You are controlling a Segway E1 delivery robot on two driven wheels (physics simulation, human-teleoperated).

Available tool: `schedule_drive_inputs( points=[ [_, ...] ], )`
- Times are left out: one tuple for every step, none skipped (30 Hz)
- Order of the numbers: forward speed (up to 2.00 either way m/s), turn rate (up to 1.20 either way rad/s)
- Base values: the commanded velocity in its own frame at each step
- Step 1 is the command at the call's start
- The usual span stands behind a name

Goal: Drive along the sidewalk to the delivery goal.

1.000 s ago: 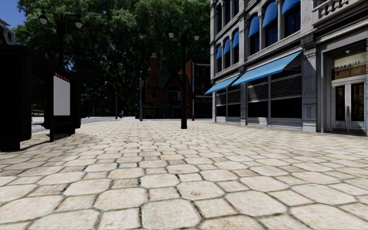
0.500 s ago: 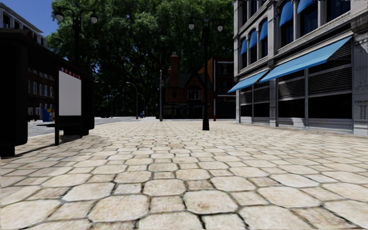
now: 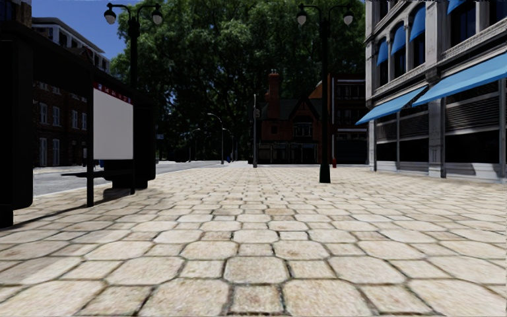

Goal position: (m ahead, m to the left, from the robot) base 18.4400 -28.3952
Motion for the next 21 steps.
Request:
schedule_drive_inputs(
  points=[
    [2.00, 0.00],
    [2.00, 0.00],
    [2.00, 0.00],
    [2.00, 0.00],
    [2.00, 0.00],
    [2.00, 0.00],
    [2.00, 0.00],
    [2.00, 0.00],
    [2.00, 0.00],
    [2.00, 0.00],
    [2.00, 0.00],
    [2.00, 0.00],
    [2.00, 0.00],
    [2.00, 0.00],
    [2.00, 0.00],
    [2.00, 0.00],
    [2.00, 0.00],
    [2.00, 0.00],
    [2.00, 0.00],
    [2.00, 0.00],
    [2.00, 0.00]
  ],
)
